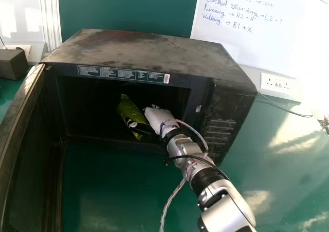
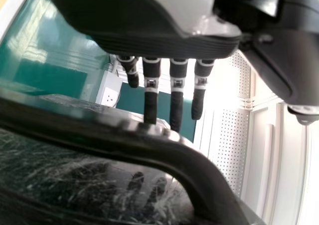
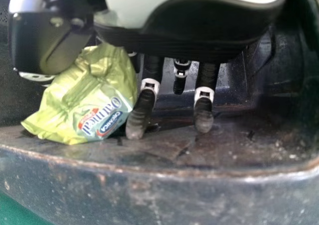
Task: Put biscuit inside oven
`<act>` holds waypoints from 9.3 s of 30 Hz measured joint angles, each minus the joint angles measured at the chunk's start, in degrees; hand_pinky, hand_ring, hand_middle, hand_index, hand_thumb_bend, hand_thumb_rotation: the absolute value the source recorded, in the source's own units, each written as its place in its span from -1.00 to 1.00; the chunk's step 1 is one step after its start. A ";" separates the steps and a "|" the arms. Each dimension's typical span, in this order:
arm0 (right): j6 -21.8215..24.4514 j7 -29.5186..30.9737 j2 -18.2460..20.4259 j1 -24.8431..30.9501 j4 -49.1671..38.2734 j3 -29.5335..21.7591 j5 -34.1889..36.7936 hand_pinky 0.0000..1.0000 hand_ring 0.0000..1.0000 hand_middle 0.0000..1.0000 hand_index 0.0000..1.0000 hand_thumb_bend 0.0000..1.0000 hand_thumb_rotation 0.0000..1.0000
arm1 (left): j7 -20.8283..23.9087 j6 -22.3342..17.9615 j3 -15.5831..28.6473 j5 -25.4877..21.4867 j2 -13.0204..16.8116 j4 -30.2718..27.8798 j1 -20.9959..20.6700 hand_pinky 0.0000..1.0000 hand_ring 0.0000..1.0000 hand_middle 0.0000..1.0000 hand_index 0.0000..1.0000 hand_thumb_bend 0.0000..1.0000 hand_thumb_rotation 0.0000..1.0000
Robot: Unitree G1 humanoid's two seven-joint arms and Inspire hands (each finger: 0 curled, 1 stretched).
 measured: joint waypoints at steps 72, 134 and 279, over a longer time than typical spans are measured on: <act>-26.62 5.23 -8.79 24.33 -25.28 -15.75 17.82 0.20 0.96 1.00 0.78 0.82 0.57 | 3.56 -2.18 0.22 3.92 -0.02 0.82 -1.72 0.27 0.47 0.62 0.65 0.66 0.58; 22.67 42.01 -14.97 61.64 -88.65 -44.61 74.71 0.22 0.94 1.00 0.79 0.75 0.60 | 3.71 -0.19 3.15 3.46 0.82 3.62 -6.23 1.00 0.97 0.96 0.91 0.60 0.99; 25.24 35.30 -16.28 71.71 -83.74 -58.11 78.44 0.63 0.86 0.87 0.80 0.18 0.55 | 24.53 -20.72 12.73 57.09 5.62 -1.72 -16.81 1.00 1.00 1.00 0.97 0.43 1.00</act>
